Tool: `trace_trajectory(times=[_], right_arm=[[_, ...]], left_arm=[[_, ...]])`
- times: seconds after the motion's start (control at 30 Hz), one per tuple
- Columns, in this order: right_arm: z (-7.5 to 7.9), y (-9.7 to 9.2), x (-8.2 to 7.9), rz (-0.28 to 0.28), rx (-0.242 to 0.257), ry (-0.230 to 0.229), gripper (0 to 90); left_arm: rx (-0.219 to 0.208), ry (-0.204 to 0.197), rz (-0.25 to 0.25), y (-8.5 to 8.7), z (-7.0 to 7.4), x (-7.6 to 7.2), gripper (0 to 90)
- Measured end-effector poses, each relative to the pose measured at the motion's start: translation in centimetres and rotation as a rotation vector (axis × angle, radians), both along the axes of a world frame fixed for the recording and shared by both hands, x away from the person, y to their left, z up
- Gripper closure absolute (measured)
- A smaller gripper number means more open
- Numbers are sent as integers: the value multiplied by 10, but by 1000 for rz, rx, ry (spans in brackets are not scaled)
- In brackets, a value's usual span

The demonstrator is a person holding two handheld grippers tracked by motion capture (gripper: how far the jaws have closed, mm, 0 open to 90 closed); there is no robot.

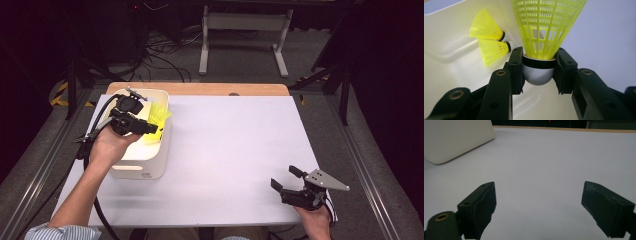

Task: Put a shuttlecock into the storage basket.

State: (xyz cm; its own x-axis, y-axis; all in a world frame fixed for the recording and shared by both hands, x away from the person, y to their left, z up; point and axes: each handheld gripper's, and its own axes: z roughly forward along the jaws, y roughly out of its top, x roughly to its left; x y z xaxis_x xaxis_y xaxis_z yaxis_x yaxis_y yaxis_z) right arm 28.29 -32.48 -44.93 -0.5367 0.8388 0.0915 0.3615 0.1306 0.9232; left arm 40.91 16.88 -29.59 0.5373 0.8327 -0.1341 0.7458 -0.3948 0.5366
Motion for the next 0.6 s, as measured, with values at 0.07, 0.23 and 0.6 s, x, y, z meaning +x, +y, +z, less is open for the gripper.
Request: trace_trajectory(times=[0.07,0.23,0.6], right_arm=[[0,0,0,-2,-1,0,130],[0,0,0,-3,-1,0,130],[0,-1,0,-3,0,-3,131]], left_arm=[[0,2,9,4,-2,2,642],[-6,10,25,9,-4,3,642],[4,12,61,16,-8,8,642]])
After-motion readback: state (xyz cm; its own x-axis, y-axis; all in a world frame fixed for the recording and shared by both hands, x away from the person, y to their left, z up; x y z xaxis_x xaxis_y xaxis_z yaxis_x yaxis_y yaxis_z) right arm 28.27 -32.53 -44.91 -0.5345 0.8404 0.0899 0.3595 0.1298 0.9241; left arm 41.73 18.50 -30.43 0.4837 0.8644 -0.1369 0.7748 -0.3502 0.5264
